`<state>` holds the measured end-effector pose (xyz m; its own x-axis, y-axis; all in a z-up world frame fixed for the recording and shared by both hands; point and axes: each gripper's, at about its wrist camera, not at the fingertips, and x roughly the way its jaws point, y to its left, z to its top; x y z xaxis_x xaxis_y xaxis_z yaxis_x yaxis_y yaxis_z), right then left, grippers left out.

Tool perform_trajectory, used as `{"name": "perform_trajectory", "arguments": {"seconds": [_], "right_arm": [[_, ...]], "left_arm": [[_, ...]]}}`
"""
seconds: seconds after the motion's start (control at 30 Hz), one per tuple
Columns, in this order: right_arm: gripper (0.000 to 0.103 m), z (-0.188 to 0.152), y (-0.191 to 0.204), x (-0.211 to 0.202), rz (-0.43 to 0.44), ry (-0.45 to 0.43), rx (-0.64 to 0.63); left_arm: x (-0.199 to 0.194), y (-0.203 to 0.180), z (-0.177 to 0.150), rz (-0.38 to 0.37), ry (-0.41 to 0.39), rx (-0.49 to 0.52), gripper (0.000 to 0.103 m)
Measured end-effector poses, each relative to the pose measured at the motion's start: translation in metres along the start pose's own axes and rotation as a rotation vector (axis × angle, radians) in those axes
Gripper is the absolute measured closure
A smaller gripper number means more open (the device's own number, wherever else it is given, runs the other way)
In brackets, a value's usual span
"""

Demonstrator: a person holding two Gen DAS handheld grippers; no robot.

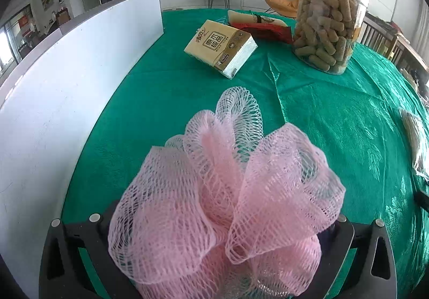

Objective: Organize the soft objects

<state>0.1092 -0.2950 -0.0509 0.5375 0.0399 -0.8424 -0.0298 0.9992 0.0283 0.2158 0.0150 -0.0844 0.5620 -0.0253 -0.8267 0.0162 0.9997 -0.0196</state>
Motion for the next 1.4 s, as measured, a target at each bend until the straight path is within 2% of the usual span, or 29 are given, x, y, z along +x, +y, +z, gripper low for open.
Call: {"name": "perform_trajectory", "arguments": {"seconds": [0.1,0.17,0.27,0.33,0.4,0.47,0.53,0.57,0.6,0.67,0.7,0.83,0.97,1.03,1.17,1.2,1.27,1.33,1.37,1.4], "right_arm": [[0.020,-0.005,-0.016,-0.016,0.029,0.064,0.079],[0.020,0.000,-0.029,-0.028,0.053,0.054,0.148],[0.020,0.030,-0.048,-0.031,0.058,0.027,0.266],[0.020,0.057,-0.055,-0.009,0.063,0.085,0.333],[0.020,0.078,-0.054,0.022,0.028,0.170,0.341],[0.018,0.088,-0.052,0.050,-0.008,0.249,0.326],[0.024,0.094,-0.051,0.052,-0.071,0.209,0.279],[0.036,0.095,-0.051,0.052,-0.077,0.204,0.265],[0.063,0.093,-0.052,0.052,-0.074,0.196,0.249],[0.068,0.091,-0.053,0.049,-0.079,0.182,0.224],[0.070,0.089,-0.055,0.046,-0.052,0.175,0.219],[0.070,0.093,-0.038,0.016,0.065,0.101,0.180],[0.070,0.121,0.026,-0.019,0.199,0.017,0.043],[0.070,0.139,0.073,-0.032,0.280,-0.014,-0.034],[0.070,0.170,0.174,-0.049,0.452,-0.049,-0.158],[0.070,0.179,0.208,-0.053,0.506,-0.051,-0.194],[0.070,0.188,0.251,-0.057,0.565,-0.056,-0.242],[0.066,0.191,0.307,-0.062,0.630,-0.062,-0.310],[0.063,0.193,0.325,-0.061,0.655,-0.056,-0.331],[0.050,0.190,0.345,-0.059,0.703,-0.040,-0.351]], "left_arm": [[-0.002,0.000,-0.001,-0.002,0.000,0.002,0.000],[-0.002,0.000,-0.001,-0.001,0.003,0.004,0.000],[-0.001,-0.001,0.002,-0.007,0.020,0.020,0.000],[0.000,0.001,0.007,-0.020,0.069,0.042,0.000],[0.000,0.006,0.012,0.004,0.102,0.022,0.000],[-0.008,0.013,0.017,-0.004,0.073,-0.007,0.000],[-0.015,0.019,0.019,-0.037,0.041,-0.035,0.009],[-0.017,0.022,0.019,-0.054,0.032,-0.045,0.032],[-0.018,0.023,0.020,-0.068,0.032,-0.049,0.054],[-0.018,0.025,0.019,-0.096,0.035,-0.050,0.065],[-0.019,0.027,0.018,-0.110,0.032,-0.055,0.070],[-0.044,0.042,0.016,-0.171,-0.008,-0.118,0.072],[-0.085,0.071,0.025,-0.209,-0.079,-0.206,0.072],[-0.115,0.095,0.034,-0.208,-0.136,-0.249,0.072],[-0.167,0.153,0.048,-0.141,-0.224,-0.309,0.071],[-0.178,0.170,0.049,-0.112,-0.241,-0.320,0.071],[-0.190,0.201,0.049,-0.031,-0.250,-0.332,0.069],[-0.193,0.232,0.045,0.081,-0.228,-0.364,0.051],[-0.192,0.246,0.043,0.153,-0.210,-0.382,0.021],[-0.189,0.258,0.041,0.223,-0.194,-0.399,0.000]]}}
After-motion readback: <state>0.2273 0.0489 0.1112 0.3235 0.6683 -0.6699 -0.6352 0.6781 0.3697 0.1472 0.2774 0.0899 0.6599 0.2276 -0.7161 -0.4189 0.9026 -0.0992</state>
